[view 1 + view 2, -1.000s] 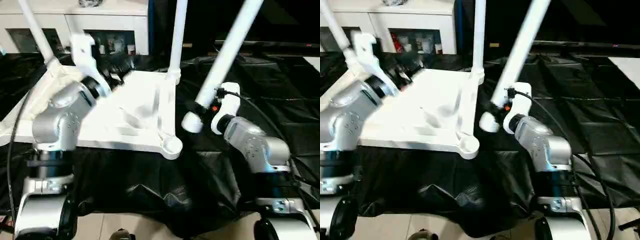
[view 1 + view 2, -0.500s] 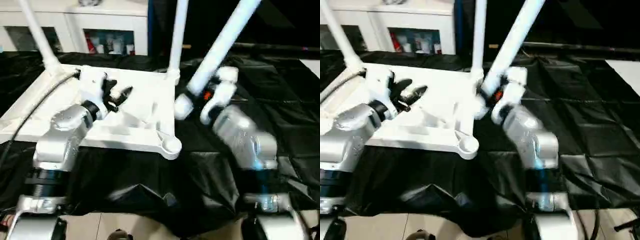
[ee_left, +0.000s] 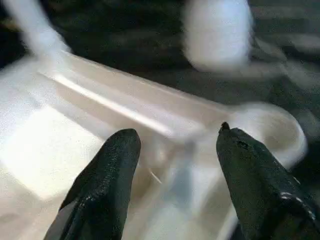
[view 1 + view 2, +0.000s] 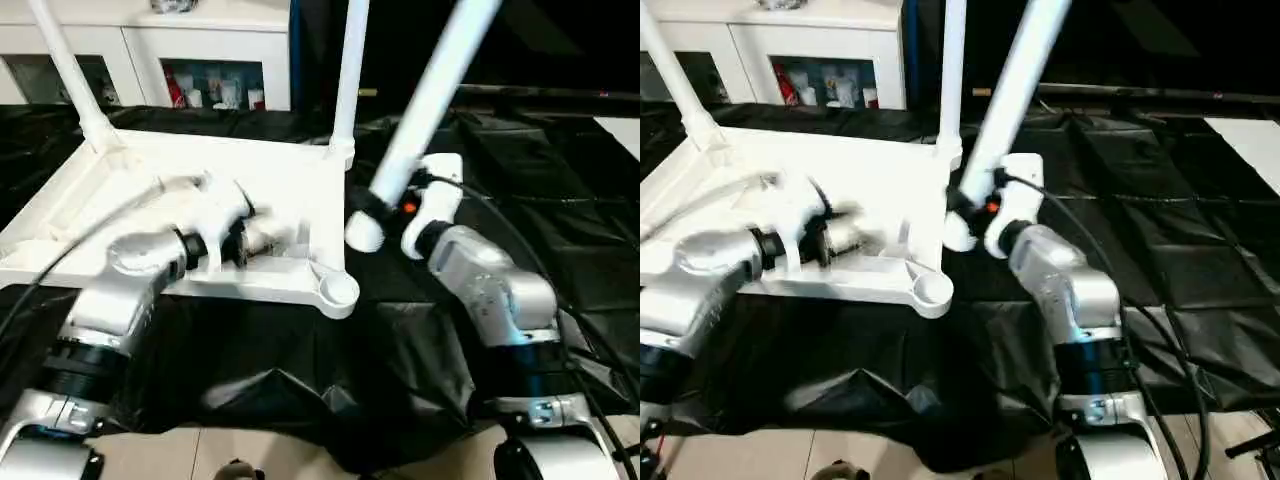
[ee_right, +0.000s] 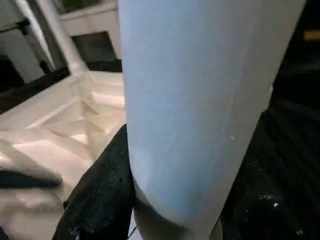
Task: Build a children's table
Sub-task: Pick table leg
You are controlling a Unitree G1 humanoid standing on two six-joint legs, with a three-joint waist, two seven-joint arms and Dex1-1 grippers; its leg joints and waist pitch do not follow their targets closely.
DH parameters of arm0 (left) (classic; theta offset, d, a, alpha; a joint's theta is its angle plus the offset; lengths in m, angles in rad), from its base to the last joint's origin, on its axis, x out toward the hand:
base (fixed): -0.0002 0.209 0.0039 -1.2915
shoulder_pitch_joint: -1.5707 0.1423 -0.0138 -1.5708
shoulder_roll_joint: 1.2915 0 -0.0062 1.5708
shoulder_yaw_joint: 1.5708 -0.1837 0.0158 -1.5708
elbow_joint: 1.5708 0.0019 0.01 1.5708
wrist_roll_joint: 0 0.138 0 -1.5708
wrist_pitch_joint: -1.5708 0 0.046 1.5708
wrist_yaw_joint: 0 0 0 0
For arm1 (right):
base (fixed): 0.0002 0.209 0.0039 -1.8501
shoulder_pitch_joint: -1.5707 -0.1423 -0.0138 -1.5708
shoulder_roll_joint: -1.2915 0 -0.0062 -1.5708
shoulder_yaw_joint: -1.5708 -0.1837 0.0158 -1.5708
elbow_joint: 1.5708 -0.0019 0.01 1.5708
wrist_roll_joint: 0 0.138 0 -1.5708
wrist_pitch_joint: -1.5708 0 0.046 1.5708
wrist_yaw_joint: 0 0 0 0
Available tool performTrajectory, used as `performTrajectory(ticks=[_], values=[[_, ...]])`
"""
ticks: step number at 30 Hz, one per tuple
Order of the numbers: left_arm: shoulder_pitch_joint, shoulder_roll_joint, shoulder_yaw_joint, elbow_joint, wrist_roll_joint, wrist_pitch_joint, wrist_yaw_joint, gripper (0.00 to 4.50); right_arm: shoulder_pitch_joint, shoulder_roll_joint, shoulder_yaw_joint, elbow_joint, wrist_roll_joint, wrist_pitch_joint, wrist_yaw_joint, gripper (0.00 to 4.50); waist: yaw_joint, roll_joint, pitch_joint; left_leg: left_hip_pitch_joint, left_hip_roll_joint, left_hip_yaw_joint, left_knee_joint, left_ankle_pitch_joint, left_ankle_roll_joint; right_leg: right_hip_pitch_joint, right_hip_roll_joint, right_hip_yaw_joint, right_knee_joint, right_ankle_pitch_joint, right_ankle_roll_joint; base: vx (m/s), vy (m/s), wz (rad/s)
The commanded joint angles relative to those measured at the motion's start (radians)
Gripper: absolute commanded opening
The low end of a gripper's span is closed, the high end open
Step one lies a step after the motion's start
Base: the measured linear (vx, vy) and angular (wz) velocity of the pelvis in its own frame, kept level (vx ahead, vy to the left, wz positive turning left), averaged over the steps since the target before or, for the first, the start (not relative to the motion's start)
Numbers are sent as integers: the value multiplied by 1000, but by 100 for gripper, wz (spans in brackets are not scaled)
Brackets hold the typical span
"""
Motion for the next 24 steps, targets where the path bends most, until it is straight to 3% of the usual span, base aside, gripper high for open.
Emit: performTrajectory(ticks=[1, 7, 8, 11, 13, 17, 18, 23, 24], values=[[-20, 25, -50, 33, 35, -29, -101, 290, -2, -14, 9, -13, -21, -55, 28, 188, -3, 19, -77, 26, 11, -1, -75, -233, -57, 47, -65, 47, -69, -266, -118, 0, 0, 0], [-108, -3, -92, 225, 77, -139, -197, 260, 31, -37, 16, -27, -32, -46, 38, 188, -3, 20, -77, 29, 9, 1, -75, -259, -63, 50, -62, 47, -72, -248, -145, 0, 0, 0], [-117, -5, -94, 242, 83, -149, -202, 240, 34, -38, 17, -28, -33, -47, 40, 188, -1, 21, -79, 26, 9, -2, -75, -258, -65, 56, -66, 47, -69, -246, -146, 0, 0, 0], [-141, -11, -98, 283, 92, -180, -218, 211, 39, -38, 19, -27, -33, -50, 45, 188, -3, 19, -79, 25, 10, -3, -75, -261, -61, 57, -69, 46, -70, -257, -146, 0, 0, 0], [-179, -23, -103, 352, 106, -236, -246, 206, 45, -38, 20, -25, -35, -56, 47, 188, -5, 26, -79, 24, 6, -1, -73, -256, -55, 57, -66, 46, -76, -261, -144, 0, 0, 0], [-228, -43, -109, 441, 126, -288, -280, 166, 54, -41, 25, -29, -45, -63, 42, 188, -3, 24, -82, 23, 8, -2, -71, -237, -52, 60, -66, 45, -69, -214, -162, 0, 0, 0], [-241, -48, -113, 466, 133, -302, -290, 166, 56, -42, 27, -29, -51, -65, 41, 188, -1, 34, -82, 23, 9, -4, -72, -238, -54, 60, -67, 45, -67, -207, -169, 0, 0, 0], [-273, -53, -136, 542, 166, -334, -318, 109, 59, -46, 28, -30, -57, -66, 44, 188, -2, 32, -82, 24, 10, -4, -72, -255, -50, 62, -68, 45, -67, -208, -182, 0, 0, 0], [-281, -54, -142, 563, 177, -350, -331, 109, 60, -47, 28, -32, -58, -66, 44, 188, -3, 38, -82, 26, 11, -4, -72, -260, -50, 61, -68, 45, -70, -215, -182, 0, 0, 0]])
